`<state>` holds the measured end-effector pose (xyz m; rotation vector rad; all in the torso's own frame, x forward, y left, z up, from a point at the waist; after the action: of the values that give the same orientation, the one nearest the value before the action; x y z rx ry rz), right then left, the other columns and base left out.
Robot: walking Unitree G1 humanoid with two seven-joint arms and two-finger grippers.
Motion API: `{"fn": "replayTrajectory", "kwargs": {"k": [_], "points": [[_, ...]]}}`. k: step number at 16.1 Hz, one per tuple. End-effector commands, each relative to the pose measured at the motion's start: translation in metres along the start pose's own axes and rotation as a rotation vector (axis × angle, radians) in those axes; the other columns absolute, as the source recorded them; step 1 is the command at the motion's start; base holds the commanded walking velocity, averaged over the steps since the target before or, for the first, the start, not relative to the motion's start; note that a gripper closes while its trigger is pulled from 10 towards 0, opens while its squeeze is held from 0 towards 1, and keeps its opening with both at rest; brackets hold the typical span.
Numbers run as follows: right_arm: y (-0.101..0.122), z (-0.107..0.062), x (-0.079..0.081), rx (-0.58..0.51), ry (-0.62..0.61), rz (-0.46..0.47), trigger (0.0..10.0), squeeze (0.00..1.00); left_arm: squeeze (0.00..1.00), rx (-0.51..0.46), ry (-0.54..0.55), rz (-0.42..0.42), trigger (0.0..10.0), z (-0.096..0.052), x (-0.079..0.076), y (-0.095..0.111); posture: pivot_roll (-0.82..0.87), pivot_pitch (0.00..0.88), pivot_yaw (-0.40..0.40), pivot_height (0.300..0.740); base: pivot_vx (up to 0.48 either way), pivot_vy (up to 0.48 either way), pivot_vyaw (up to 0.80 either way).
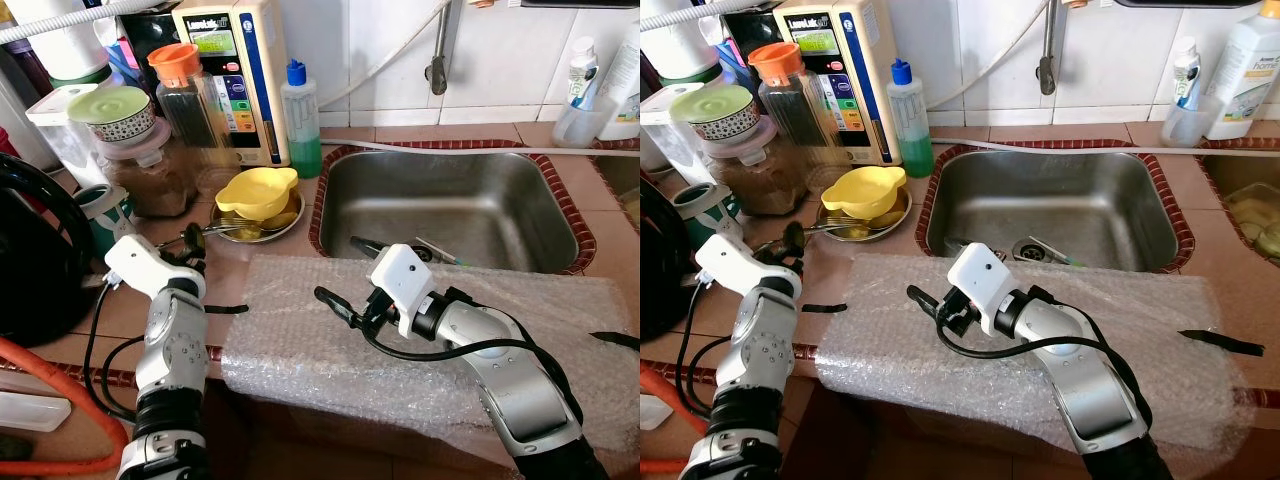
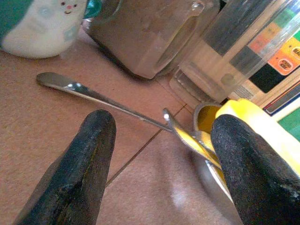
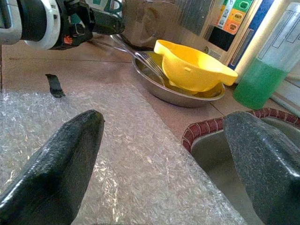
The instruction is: Kitchen organization
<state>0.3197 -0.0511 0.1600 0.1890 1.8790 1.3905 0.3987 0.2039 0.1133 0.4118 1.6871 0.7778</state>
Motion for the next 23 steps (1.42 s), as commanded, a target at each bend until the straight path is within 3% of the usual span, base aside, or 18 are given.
{"fn": "replayTrajectory", "kwargs": {"k": [1,6,12,15,16,17,23], "points": [[0.007,0.001,0.002,-0.020,0.014,-0.018,10.0,0.00,0.00,-0.013,0.029,-0.008,10.0,0.002,0.004,0.005,-0.32,0.067,0.154,0.740,0.000,0.000,0.00],[0.008,0.002,0.002,-0.023,0.016,-0.023,10.0,0.00,0.00,0.074,0.081,-0.037,10.0,0.002,0.012,-0.017,-0.32,0.066,0.153,0.740,0.000,0.000,0.00],[0.007,0.002,0.003,-0.021,0.015,-0.024,10.0,0.00,0.00,0.084,0.021,-0.153,10.0,0.009,-0.014,-0.024,-0.33,0.058,0.155,0.740,0.000,0.000,0.00],[0.006,0.002,0.003,-0.017,0.013,-0.025,10.0,0.00,0.00,0.085,0.025,-0.172,10.0,0.010,-0.017,-0.025,-0.33,0.059,0.156,0.740,0.000,0.000,0.00],[0.006,0.002,0.003,-0.017,0.013,-0.025,10.0,0.00,0.00,0.080,0.031,-0.180,8.9,0.011,-0.016,-0.025,-0.33,0.058,0.155,0.740,0.000,0.000,0.00],[0.006,0.002,0.003,-0.017,0.013,-0.026,10.0,0.00,0.00,0.064,0.041,-0.207,0.0,0.011,-0.013,-0.023,-0.33,0.059,0.155,0.740,0.000,0.000,0.00],[0.006,0.002,0.003,-0.018,0.016,-0.030,10.0,0.00,0.00,0.033,0.055,-0.221,0.0,0.015,-0.009,-0.016,-0.33,0.059,0.151,0.740,0.000,0.000,0.00]]}}
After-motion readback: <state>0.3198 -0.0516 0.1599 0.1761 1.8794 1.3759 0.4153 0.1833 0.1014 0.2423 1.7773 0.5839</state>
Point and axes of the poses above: a point about 5 cm out from each wrist's last joint towards the gripper, its own z axis pointing out of the wrist towards the gripper, its own y axis along the axis of the wrist's last joint, x = y × z, the point moved 6 cm from there along z, pointing out of the wrist towards the gripper, and after that the axes turned 7 degrees about -z, right-handed, at the moved point
